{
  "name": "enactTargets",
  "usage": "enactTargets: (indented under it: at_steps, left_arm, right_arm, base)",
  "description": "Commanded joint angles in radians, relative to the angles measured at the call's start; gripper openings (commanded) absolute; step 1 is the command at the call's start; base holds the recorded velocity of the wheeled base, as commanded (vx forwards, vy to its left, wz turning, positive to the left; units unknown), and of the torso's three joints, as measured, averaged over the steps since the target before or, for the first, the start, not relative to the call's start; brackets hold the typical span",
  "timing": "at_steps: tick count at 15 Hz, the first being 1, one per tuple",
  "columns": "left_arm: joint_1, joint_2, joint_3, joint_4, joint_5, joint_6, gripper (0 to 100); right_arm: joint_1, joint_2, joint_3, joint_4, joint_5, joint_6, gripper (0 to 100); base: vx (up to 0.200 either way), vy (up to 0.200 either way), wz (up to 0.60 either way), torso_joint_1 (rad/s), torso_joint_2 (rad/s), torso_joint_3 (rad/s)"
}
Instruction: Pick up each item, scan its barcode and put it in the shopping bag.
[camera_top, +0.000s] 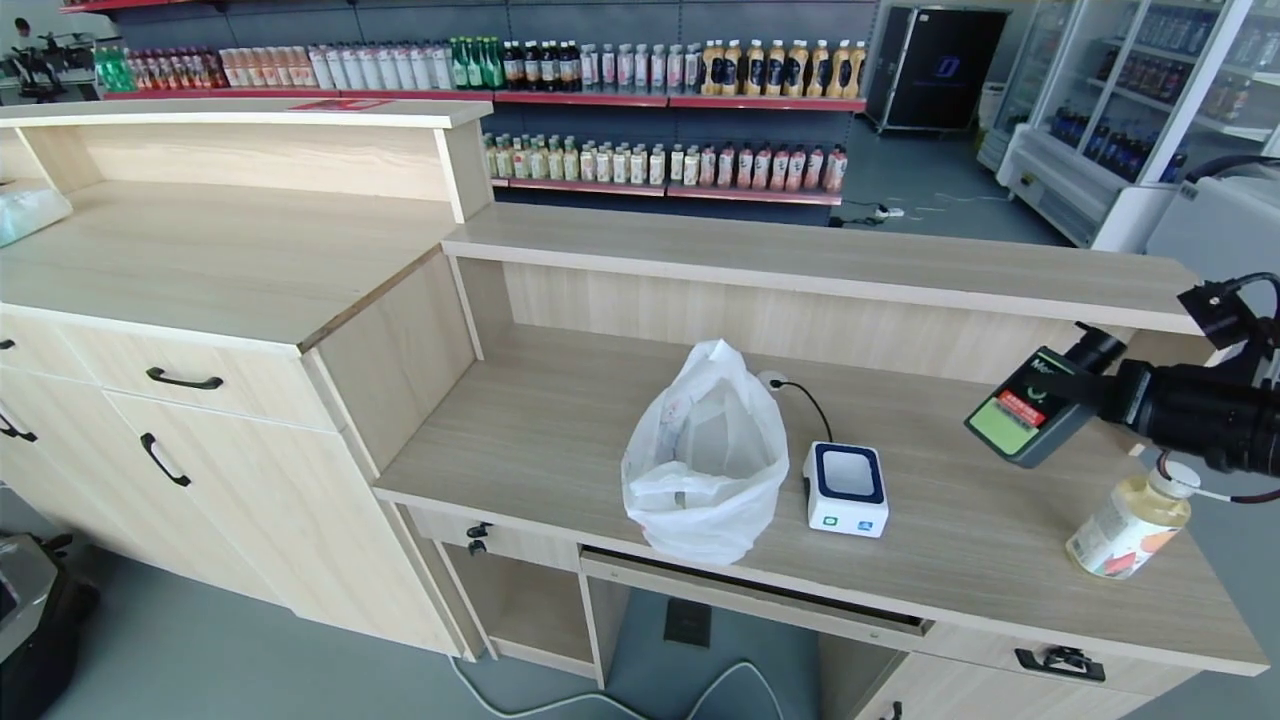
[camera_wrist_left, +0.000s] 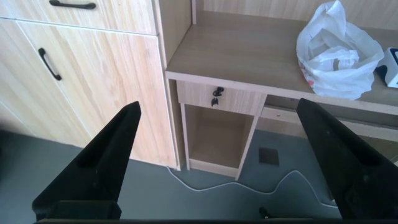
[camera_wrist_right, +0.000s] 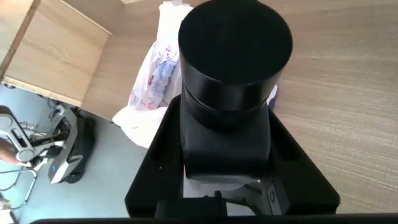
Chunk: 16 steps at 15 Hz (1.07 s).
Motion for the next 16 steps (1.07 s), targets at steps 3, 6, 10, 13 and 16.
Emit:
enactTargets:
  at_steps: [3,6,10,13,16]
  left_arm:
    - [0.000,0.000,0.000,0.000,0.000,0.000,100]
    - [0.000,0.000,0.000,0.000,0.000,0.000,100]
    - [0.000,0.002,0.000,0.000,0.000,0.000,100]
    - [0.000,0.000,0.000,0.000,0.000,0.000,100]
    - [0.000,0.000,0.000,0.000,0.000,0.000,100]
  right_arm:
    - [0.002,0.095,0.006,-0.002,-0.002,-0.101,0]
    - [-0.001,0.139,0.009,-0.035,-0.008,-0.151,0]
    - [0.008,0.187,-0.002,-0.090,-0.005,-0.151,0]
    - [0.010,0.222,-0.006,-0.116,-0.007,-0.151,0]
    - [0.010,0.246,-0.005,-0.153,-0.008,-0.151,0]
  base:
    - [0.000,0.000,0.00,0.000,0.00,0.000]
    - [0.000,0.000,0.00,0.000,0.00,0.000]
    - [0.000,0.000,0.00,0.000,0.00,0.000]
    - [0.000,0.000,0.00,0.000,0.00,0.000]
    - [0.000,0.000,0.00,0.000,0.00,0.000]
